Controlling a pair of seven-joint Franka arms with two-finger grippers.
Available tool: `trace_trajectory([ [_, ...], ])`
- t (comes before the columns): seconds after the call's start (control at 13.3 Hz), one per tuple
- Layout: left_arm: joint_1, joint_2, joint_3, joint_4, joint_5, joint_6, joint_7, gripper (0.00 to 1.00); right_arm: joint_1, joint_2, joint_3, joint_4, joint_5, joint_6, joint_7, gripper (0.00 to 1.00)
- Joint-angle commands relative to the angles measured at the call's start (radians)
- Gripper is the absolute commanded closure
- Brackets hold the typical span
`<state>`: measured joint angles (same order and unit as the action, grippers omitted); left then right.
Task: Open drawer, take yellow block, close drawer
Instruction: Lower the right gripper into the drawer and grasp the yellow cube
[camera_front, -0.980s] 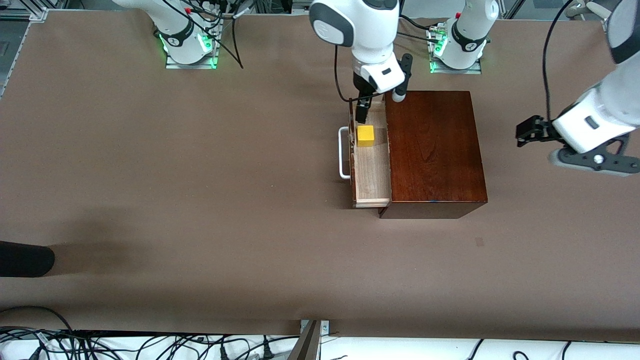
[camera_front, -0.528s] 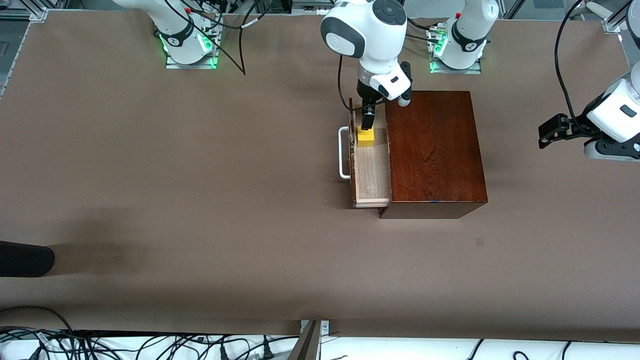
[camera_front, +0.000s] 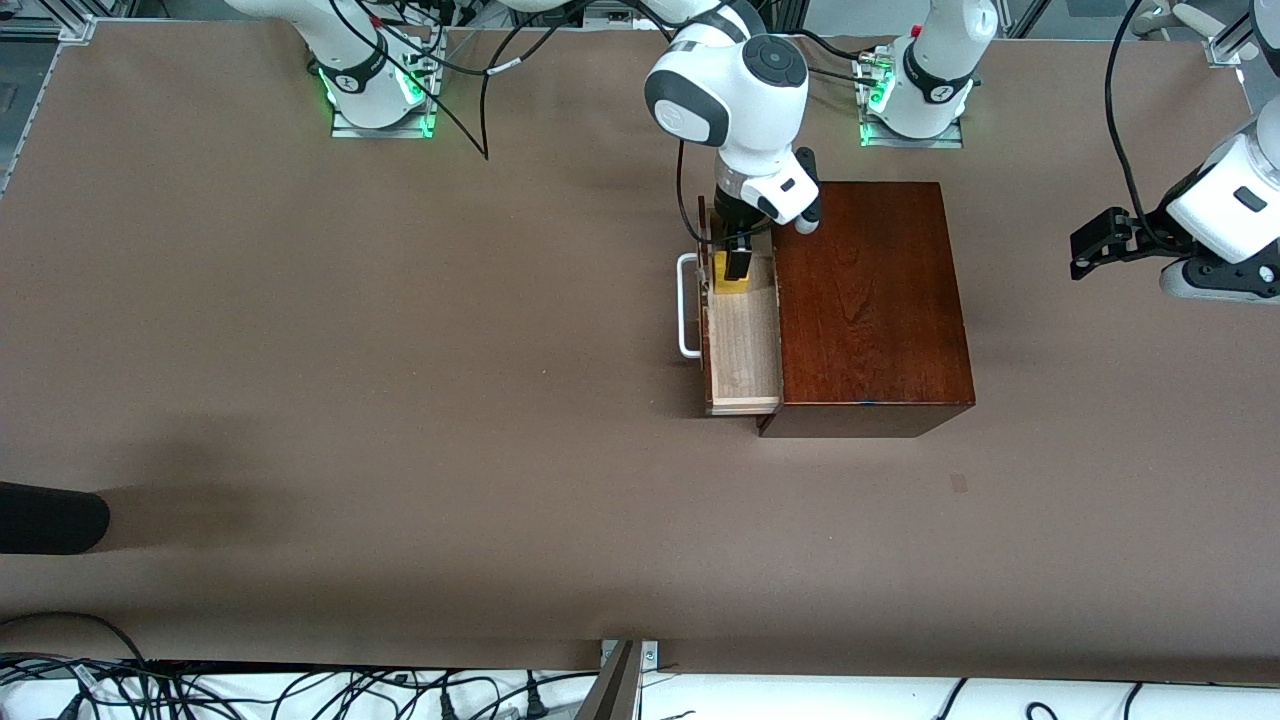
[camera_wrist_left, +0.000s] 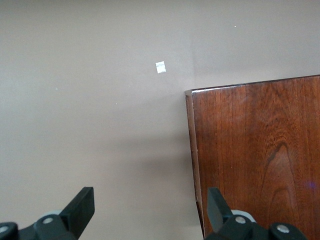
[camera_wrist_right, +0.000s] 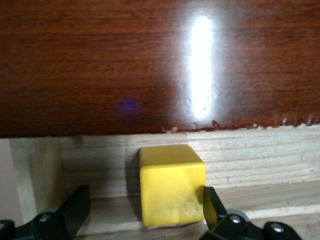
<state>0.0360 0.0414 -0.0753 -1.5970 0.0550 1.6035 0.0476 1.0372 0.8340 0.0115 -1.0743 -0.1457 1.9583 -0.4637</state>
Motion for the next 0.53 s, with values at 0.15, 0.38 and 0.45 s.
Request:
trace_trajectory([
  [0.15,-0.008,-0.012,0.005,0.0,-0.026,-0.014,0.017,0.0,-0.003,0.026,0.001,0.037,-0.012,0.004,-0.021,0.0],
  [0.38,-0.011,-0.009,0.005,0.009,-0.026,-0.013,0.017,0.0,-0.009,0.046,-0.001,0.037,-0.012,0.027,-0.03,0.0],
  [0.45,-0.011,-0.009,0.005,0.009,-0.026,-0.013,0.017,0.0,-0.009,0.05,-0.002,0.037,-0.012,0.034,-0.03,0.0],
])
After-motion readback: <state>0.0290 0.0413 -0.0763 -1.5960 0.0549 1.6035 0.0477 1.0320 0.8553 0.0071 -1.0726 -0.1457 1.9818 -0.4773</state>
